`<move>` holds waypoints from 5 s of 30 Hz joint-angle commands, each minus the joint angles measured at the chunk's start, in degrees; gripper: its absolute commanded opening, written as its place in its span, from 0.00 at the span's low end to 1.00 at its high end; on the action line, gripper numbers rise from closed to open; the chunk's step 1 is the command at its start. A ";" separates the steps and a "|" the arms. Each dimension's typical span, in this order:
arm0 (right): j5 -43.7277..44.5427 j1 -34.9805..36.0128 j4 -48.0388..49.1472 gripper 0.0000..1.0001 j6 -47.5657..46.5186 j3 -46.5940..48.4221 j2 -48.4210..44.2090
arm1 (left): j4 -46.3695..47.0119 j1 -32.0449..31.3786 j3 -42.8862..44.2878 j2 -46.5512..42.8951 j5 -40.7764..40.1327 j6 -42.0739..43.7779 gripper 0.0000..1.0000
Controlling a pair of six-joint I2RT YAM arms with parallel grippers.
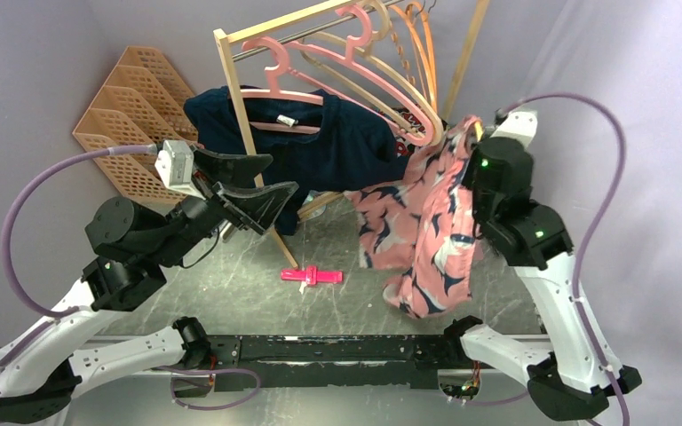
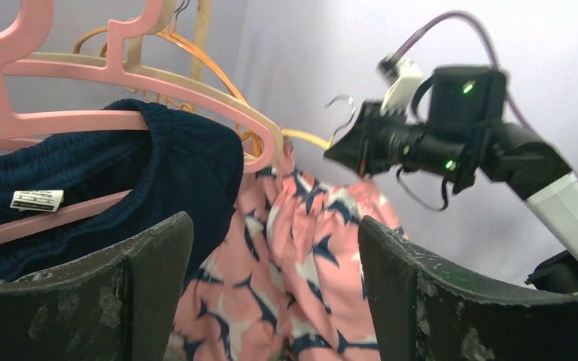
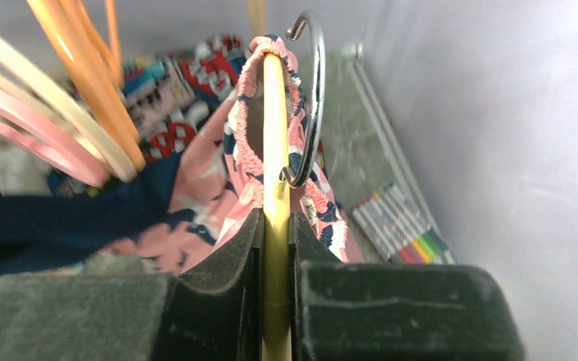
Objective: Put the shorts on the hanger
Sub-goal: Place the hanger at the clothesline.
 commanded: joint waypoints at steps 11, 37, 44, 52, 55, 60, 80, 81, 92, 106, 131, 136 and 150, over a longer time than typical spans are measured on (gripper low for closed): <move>6.13 -0.05 -3.30 0.00 -4.90 15.76 1.94 | -1.03 0.21 -0.91 -1.68 -1.08 -0.84 0.84; -32.85 -0.05 -1.55 0.00 -3.13 -0.47 -1.88 | -3.48 0.20 4.31 2.01 -4.36 -0.65 0.81; -48.33 0.00 -0.74 0.00 -6.11 -0.45 -0.48 | -4.94 0.20 4.96 2.05 -4.58 -1.02 0.80; -54.52 1.44 -0.55 0.00 -7.88 -0.94 -2.83 | -5.72 0.18 4.54 1.48 -5.98 -0.73 0.80; -54.72 1.53 -0.21 0.00 -8.69 -1.12 -3.43 | -6.35 0.22 4.61 1.11 -6.50 -0.63 0.80; -58.51 2.96 2.08 0.00 -8.36 -0.51 -2.52 | -6.71 0.22 3.55 -0.56 -7.51 -0.79 0.80; -42.82 6.82 9.58 0.00 -8.50 16.90 12.44 | -23.46 0.22 -9.52 -20.88 -19.92 -7.47 0.83; -41.84 8.04 10.21 0.00 -8.61 17.61 13.34 | -24.53 0.22 -9.96 -21.84 -20.55 -8.11 0.83; -26.95 18.41 21.64 0.00 -15.47 20.28 20.02 | -31.22 0.22 -14.53 -28.38 -20.60 -10.82 0.83; -23.74 15.85 22.43 0.00 -20.20 31.92 28.55 | -40.51 0.22 -16.98 -34.00 -24.85 -14.13 0.81; -42.74 6.98 34.25 0.00 -12.18 30.71 31.31 | -38.95 0.22 -25.92 -45.01 -26.88 -14.41 0.82; -42.56 6.98 40.43 0.00 -11.35 27.29 30.63 | -39.12 0.16 -26.21 -44.86 -26.96 -14.71 0.82; -40.58 6.96 53.96 0.00 -10.18 18.93 28.48 | -39.24 0.29 -26.40 -44.28 -27.67 -15.16 0.79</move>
